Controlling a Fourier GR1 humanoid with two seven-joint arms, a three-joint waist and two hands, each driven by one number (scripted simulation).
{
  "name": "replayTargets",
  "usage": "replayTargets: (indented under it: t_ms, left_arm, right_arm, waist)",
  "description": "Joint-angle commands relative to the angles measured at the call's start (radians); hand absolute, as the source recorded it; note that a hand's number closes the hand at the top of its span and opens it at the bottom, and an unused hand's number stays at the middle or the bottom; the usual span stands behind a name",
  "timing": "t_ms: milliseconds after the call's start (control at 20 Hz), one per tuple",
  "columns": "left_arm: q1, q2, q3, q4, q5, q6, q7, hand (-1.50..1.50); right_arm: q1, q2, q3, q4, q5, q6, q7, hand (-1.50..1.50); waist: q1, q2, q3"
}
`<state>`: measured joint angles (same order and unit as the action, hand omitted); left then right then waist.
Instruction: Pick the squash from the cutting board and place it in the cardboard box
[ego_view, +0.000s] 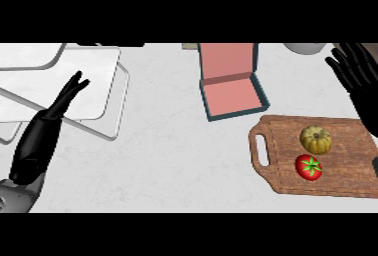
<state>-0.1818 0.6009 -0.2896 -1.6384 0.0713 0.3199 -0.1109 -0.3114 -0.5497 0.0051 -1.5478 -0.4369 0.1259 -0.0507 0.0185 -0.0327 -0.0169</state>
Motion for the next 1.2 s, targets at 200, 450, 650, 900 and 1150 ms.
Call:
replayTargets:
  t_ms: [200, 450, 650, 900, 1150]
  left_arm:
    - [0.122, 0.039, 0.096, 0.128, -0.005, 0.078, 0.124, 0.00]
    - [0.124, 0.021, 0.063, 0.111, -0.013, 0.082, 0.173, 0.00]
    - [0.163, 0.033, 0.100, 0.140, 0.014, 0.083, 0.222, 0.00]
    - [0.141, 0.026, 0.094, 0.138, -0.002, 0.089, 0.252, 0.00]
    - [0.128, 0.020, 0.079, 0.114, -0.018, 0.093, 0.261, 0.00]
  right_arm:
    - [0.101, -0.101, -0.024, 0.137, 0.157, -0.161, 0.189, -1.50]
    - [0.208, -0.382, 0.160, 0.170, 0.541, -0.087, 0.213, -1.50]
    - [0.268, -0.190, 0.080, 0.152, 0.414, -0.212, 0.108, -1.50]
    - [0.262, -0.295, 0.080, 0.139, 0.466, -0.146, 0.034, -1.50]
    - [0.265, -0.453, 0.167, 0.139, 0.614, -0.059, 0.122, -1.50]
  waist:
    - [-0.004, 0.046, 0.013]
    - [0.015, 0.071, 0.008]
    - [-0.028, 0.040, 0.019]
    - [-0.022, 0.044, 0.017]
    - [0.008, 0.051, 0.012]
